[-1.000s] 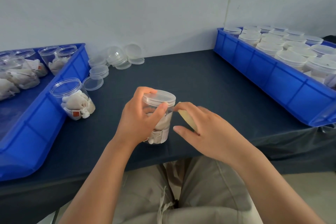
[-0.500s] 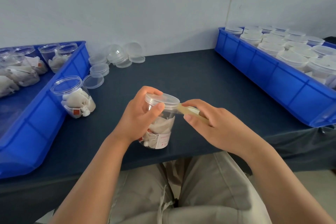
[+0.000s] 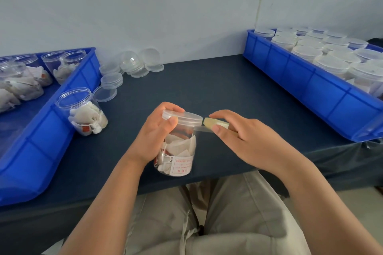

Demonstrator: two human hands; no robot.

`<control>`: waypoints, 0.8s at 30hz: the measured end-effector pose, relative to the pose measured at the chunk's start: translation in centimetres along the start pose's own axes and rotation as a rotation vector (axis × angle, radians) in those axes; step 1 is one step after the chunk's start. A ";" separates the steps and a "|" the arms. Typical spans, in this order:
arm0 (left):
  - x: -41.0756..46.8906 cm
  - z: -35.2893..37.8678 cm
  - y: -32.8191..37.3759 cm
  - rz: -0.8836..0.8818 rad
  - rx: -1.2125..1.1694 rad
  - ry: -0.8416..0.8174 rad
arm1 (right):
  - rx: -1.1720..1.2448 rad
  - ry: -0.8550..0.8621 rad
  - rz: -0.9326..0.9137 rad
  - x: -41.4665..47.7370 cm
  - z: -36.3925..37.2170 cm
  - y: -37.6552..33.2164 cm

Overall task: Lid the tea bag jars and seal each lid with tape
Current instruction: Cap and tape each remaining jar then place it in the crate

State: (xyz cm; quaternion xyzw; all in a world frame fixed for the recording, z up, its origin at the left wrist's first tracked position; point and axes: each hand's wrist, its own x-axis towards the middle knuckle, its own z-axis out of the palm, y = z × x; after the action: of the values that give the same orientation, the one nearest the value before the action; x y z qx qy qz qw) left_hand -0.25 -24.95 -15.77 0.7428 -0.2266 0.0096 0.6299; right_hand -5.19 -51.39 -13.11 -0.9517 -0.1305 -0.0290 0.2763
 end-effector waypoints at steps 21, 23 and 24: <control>-0.6 0.7 -0.4 -0.076 0.062 0.057 | 0.022 0.036 -0.024 -0.1 1.1 -0.7; -0.9 0.4 0.5 -0.058 0.209 0.121 | -0.035 0.081 -0.014 -0.2 1.2 -1.1; -1.1 0.4 1.0 -0.081 0.276 0.100 | -0.060 0.108 -0.012 -0.3 1.3 -1.3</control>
State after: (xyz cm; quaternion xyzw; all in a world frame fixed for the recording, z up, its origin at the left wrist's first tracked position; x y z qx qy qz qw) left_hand -1.71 -25.05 -15.26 0.8295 -0.1614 0.0523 0.5321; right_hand -5.82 -49.70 -13.54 -0.9558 -0.1202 -0.0859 0.2543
